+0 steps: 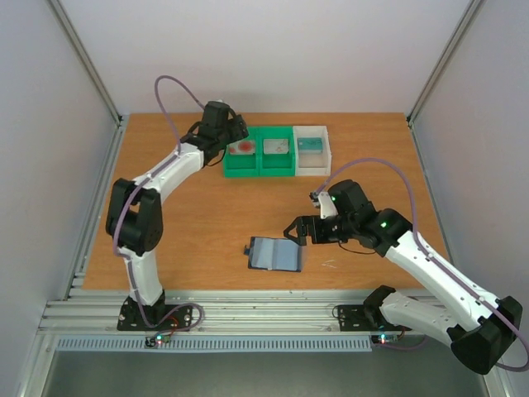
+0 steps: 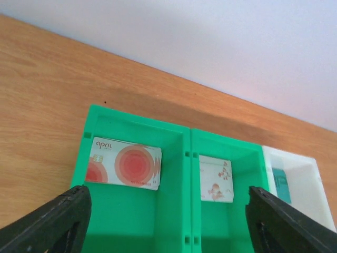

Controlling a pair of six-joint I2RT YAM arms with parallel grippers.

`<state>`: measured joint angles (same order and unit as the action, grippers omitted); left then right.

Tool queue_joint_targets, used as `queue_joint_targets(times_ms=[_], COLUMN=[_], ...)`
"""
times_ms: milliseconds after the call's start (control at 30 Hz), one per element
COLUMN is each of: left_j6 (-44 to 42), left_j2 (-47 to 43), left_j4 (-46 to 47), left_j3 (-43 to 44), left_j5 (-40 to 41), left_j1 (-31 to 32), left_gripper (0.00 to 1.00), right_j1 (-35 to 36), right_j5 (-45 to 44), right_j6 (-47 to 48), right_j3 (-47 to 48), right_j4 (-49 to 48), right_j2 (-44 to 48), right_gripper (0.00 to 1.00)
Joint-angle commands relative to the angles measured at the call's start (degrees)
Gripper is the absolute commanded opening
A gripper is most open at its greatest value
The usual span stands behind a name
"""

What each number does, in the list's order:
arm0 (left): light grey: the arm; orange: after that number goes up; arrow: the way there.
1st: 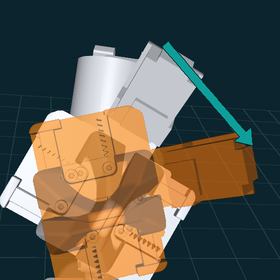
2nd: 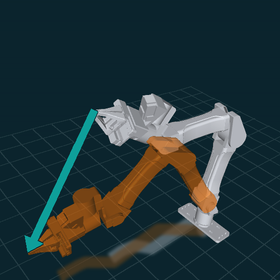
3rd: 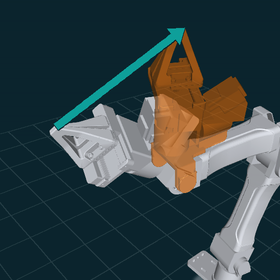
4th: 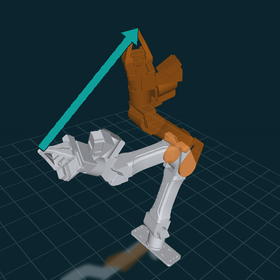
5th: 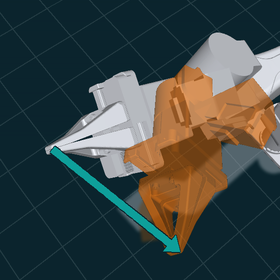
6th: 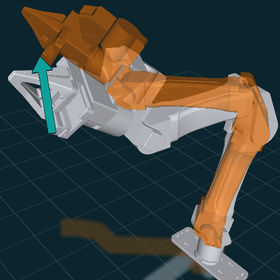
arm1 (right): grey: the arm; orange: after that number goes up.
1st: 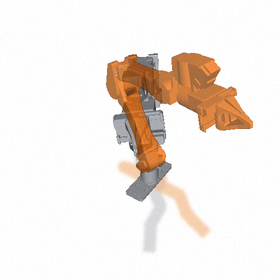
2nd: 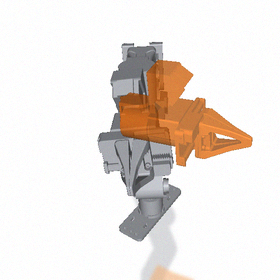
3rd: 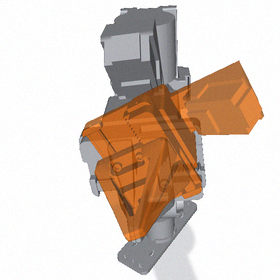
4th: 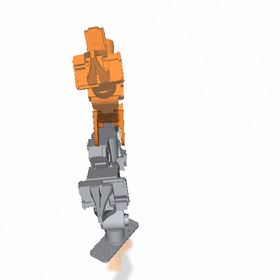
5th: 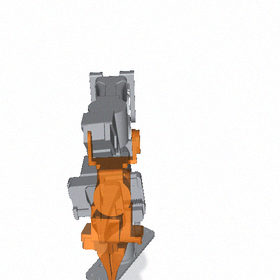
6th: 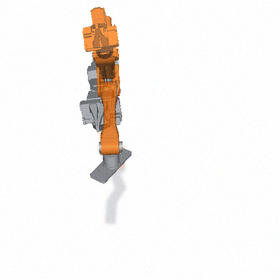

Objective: Take the credit cards out of the card holder

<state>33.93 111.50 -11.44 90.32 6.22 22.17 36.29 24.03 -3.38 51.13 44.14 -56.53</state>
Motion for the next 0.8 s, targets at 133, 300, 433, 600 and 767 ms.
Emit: queue_joint_targets(times_ms=[133,300,433,600,767], left_j6=[-3.6,-9.4,-12.3,-9.8,-5.4], left_j2=[-15.3,-27.6,-40.3,-54.0,-67.0], left_j4=[-20.4,-24.8,-24.2,-24.6,-25.1], left_j3=[-3.2,-14.0,-25.3,-36.5,-43.4], left_j5=[-6.6,-17.7,-26.6,-31.7,-34.5], left_j1=[-0.1,-0.1,-0.1,0.0,0.1], left_gripper=[0.99,0.99,0.99,0.99,0.99], right_j1=[-0.3,-0.3,-0.3,-0.3,-0.3], right_j5=[-4.1,-6.4,-8.3,-11.0,-13.0], right_j6=[0.7,0.9,0.0,-1.4,-3.3], right_j3=[6.9,8.2,7.3,5.4,3.1], right_j4=[5.4,6.5,5.7,4.7,3.6], right_j2=[2.7,3.5,4.1,5.7,8.4], right_gripper=[0.98,0.98,0.98,0.98,0.99])
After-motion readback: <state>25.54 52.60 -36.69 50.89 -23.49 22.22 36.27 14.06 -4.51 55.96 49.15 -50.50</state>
